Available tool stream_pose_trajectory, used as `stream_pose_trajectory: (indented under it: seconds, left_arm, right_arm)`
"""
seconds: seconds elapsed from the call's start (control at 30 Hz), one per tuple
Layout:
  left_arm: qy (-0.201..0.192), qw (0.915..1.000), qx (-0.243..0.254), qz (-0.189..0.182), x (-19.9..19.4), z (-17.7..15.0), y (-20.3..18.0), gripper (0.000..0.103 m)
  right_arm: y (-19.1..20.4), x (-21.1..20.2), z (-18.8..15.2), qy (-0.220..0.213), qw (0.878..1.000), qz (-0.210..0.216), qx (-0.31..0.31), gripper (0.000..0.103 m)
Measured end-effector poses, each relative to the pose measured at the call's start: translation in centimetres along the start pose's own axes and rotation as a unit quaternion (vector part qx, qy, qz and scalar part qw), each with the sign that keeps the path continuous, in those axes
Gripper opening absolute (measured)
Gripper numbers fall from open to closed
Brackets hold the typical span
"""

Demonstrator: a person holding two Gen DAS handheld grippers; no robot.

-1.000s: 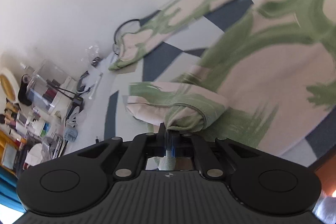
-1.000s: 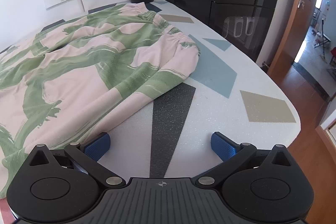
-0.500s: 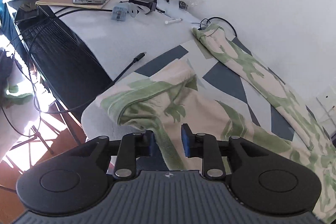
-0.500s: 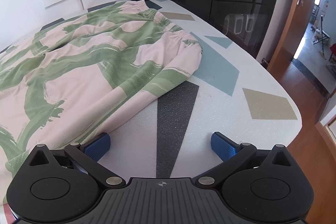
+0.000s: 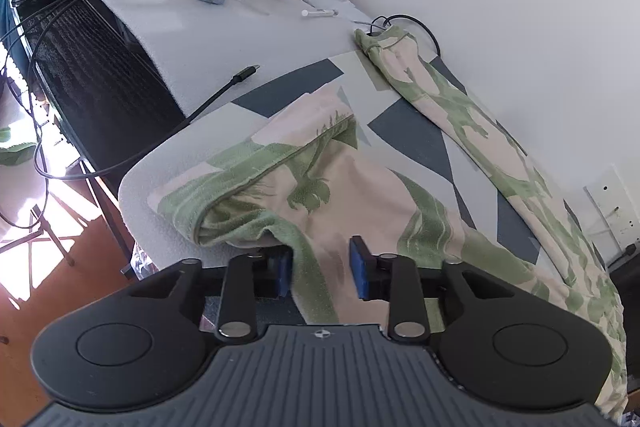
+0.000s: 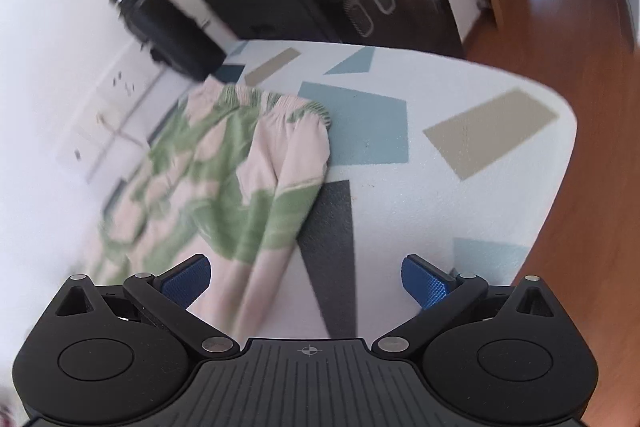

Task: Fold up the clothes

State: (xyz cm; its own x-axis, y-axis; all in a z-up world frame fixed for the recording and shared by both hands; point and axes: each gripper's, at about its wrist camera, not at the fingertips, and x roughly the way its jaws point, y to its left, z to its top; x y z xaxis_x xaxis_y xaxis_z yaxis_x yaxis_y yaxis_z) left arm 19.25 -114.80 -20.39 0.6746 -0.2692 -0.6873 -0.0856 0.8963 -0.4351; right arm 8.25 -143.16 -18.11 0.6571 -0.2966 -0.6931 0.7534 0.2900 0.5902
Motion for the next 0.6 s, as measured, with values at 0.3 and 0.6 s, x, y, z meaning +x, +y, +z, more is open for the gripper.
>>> stream_pose_trajectory:
  seconds: [0.3,0.6]
  left_arm:
    - [-0.031,0.9962,-0.069,-0.043,-1.9,1.2,0.4,0.004]
    - [-0.118,0.9885,-0.064,-0.069,-7.9,3.3,-1.3,0.004]
  right_arm:
    - [3.4,3.2,-0.1,0.030,0.997,0.008,-0.073,0.047]
    - [5.8,-0.5,1.8,0.004,0.989,0.084,-0.119,0.001]
